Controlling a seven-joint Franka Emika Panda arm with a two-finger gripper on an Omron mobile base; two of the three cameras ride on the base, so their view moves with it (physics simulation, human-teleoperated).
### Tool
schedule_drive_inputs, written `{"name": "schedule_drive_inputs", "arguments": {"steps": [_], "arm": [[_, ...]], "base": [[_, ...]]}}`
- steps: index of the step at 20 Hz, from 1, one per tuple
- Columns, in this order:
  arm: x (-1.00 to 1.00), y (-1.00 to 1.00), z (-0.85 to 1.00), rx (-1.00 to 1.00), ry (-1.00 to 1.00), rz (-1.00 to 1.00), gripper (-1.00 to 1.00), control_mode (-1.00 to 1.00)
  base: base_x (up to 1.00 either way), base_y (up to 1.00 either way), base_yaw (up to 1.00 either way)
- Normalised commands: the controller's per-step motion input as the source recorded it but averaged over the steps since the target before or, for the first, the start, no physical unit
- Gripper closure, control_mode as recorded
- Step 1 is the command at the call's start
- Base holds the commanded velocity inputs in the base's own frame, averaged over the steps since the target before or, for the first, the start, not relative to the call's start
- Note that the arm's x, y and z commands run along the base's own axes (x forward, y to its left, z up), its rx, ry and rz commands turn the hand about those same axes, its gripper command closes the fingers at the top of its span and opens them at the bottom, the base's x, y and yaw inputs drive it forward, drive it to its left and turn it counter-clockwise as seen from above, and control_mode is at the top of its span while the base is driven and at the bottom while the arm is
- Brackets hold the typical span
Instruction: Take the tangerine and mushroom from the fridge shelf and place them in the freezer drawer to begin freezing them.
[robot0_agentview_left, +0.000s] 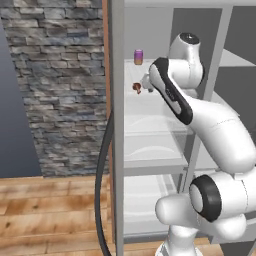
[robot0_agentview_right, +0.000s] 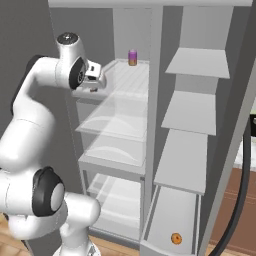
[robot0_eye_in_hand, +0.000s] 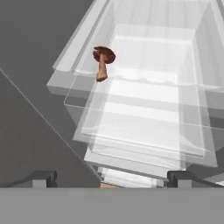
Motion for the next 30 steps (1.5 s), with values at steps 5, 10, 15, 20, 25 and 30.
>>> {"name": "schedule_drive_inputs", "arguments": {"steps": [5,10,15,20,25,30], "arm": [[0.73,0.07,-0.16,0.00,0.05,0.00,-1.00,-1.00],[0.69,0.16,-0.23,0.00,0.06,-0.04,-1.00,-1.00],[0.53,0.21,-0.37,0.00,0.06,-0.08,-1.00,-1.00],[0.58,0.14,-0.28,0.00,0.01,-0.07,-1.00,-1.00],[0.54,0.01,-0.23,0.00,0.00,-0.05,-1.00,-1.00],[0.38,0.00,-0.24,0.00,0.00,-0.02,-1.00,-1.00]], "base": [[0.00,0.00,0.00],[0.00,0.00,0.00],[0.00,0.00,0.00],[0.00,0.00,0.00],[0.00,0.00,0.00],[0.00,0.00,0.00]]}}
